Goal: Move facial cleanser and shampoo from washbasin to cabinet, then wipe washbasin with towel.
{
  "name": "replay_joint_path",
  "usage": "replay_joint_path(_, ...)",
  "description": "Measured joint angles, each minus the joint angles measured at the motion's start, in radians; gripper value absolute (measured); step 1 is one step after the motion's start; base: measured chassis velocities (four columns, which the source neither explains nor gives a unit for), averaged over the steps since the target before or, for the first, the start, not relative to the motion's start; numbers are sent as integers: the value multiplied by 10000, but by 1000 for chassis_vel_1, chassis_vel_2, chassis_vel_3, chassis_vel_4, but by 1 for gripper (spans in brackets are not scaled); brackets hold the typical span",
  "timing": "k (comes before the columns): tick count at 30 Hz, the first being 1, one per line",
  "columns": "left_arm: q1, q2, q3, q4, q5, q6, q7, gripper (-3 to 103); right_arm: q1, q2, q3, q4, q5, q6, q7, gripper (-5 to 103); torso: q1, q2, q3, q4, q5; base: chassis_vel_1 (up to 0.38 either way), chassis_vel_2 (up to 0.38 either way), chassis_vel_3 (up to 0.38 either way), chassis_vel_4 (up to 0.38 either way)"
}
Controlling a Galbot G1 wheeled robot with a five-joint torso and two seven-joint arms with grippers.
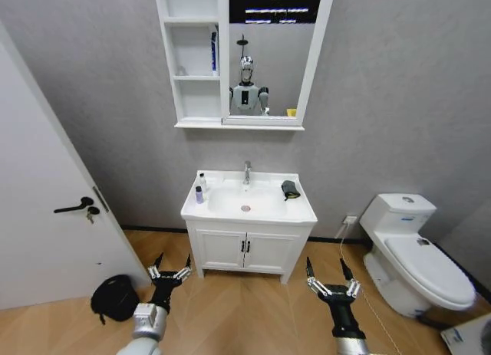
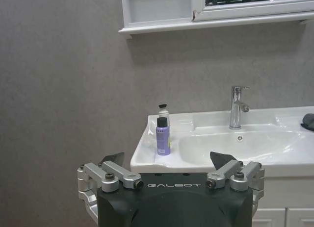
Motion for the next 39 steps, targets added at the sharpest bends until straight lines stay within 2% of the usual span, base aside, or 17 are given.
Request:
replay_joint_path(1,-4,-22,41,8,18,0,1,99,23,12,-14,-52,-34,2,1,100,0,-1,1,5,9,-351,350,339,-357)
replay_joint_path(5,-49,-82,160,130,97,0,0,99,42,32,-55,-188,-132,72,18,100,-2,1,0,1,-4,-348,342,352,-348)
replay_joint_path(7,-95,-64,212,264,132,0,-5,98,59,32,-57,-257,-221,145,43,100,-2,1,1,3,5,-341,334,359,-336)
replay_joint_path(12,-356,227,305,848,190,-18,-13,98,73,38,-95,-524,-560,512,78,100,6,-2,3,2,-2,-324,337,318,-325)
replay_joint_path(14,-667,458,399,1236,-44,56,-55,98,19,26,-148,-621,-634,627,70,100,10,-4,4,9,4,-224,248,161,-154)
replay_joint_path(16,-866,670,517,1451,-184,114,-111,98,0,22,-160,-652,-641,661,67,100,12,-5,4,5,2,-171,217,0,-39)
replay_joint_path(19,-1894,1441,721,2346,-461,239,-231,98,-12,-18,-102,-748,-640,766,61,100,4,-3,2,-3,3,-97,57,-22,-38)
replay_joint_path(24,-2621,1590,919,2913,-771,364,-232,98,-58,-17,37,-817,-604,841,95,100,-17,6,-3,7,1,53,-21,-49,13)
replay_joint_path(33,-4419,1748,1477,4485,-1191,651,-206,97,-63,-135,180,-1161,-597,902,262,100,2,0,2,0,3,33,-24,-16,26)
replay_joint_path(39,-4981,1645,1662,5138,-1545,793,-224,97,-42,-180,266,-1232,-546,860,271,100,2,0,2,3,3,0,0,0,0)
